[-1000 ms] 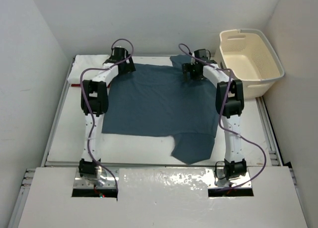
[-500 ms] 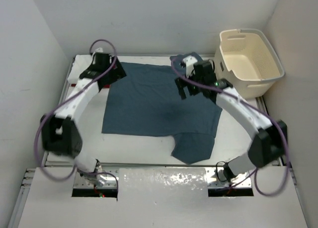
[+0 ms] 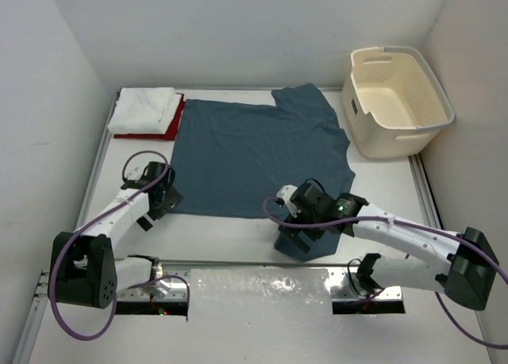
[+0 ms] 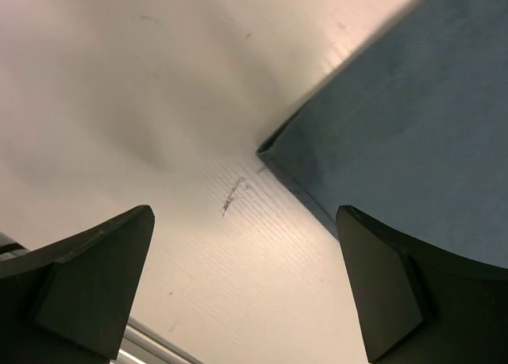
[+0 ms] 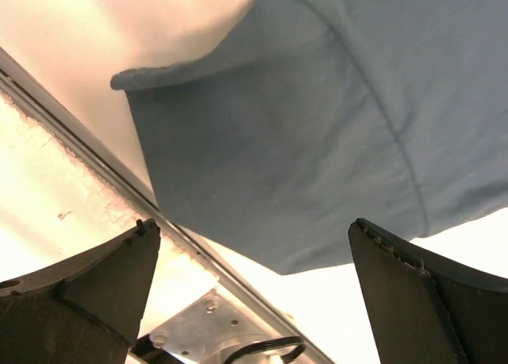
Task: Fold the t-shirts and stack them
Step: Grap the side of the flattened tshirt closest away from the robot with both arms, then fold the flattened tshirt in 1/3 of the way
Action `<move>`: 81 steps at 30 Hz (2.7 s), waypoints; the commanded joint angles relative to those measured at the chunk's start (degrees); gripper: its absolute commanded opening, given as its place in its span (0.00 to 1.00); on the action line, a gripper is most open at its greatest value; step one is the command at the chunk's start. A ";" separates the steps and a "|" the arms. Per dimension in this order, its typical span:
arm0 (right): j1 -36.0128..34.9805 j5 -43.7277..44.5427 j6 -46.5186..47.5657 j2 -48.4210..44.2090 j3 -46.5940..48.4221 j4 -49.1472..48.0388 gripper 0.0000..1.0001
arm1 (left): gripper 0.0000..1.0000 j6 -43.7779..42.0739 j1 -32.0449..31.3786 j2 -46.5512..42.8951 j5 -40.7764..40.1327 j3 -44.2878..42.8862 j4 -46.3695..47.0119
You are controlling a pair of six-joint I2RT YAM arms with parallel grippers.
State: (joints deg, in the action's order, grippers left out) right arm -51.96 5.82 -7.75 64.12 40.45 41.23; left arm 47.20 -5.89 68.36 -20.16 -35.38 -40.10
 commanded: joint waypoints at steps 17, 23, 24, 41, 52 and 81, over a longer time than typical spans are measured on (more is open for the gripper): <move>-2.44 2.88 -11.94 0.57 -10.56 -7.56 0.99 | 0.17 4.74 1.23 10.30 3.02 4.52 19.88; -8.84 8.31 -15.54 3.47 -11.53 -6.43 0.95 | 0.00 4.75 1.23 10.57 3.37 4.44 19.62; -10.07 9.46 -15.63 3.38 -11.36 -6.52 0.95 | 0.00 4.66 1.23 10.48 3.46 4.26 19.36; -13.43 13.86 -18.01 4.44 -14.52 -12.06 0.43 | 0.00 2.63 1.23 9.52 2.58 1.27 16.11; -5.97 12.20 -10.98 3.38 -5.57 -10.20 0.00 | 0.00 3.16 1.23 3.98 2.76 -4.34 12.33; 28.76 4.81 12.66 31.68 33.64 -12.75 0.00 | 0.00 7.38 3.52 30.34 -1.81 -35.63 8.89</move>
State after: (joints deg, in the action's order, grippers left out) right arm -24.05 11.25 2.35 94.76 70.78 31.11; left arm 53.39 -3.66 98.85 -19.94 -68.18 -31.22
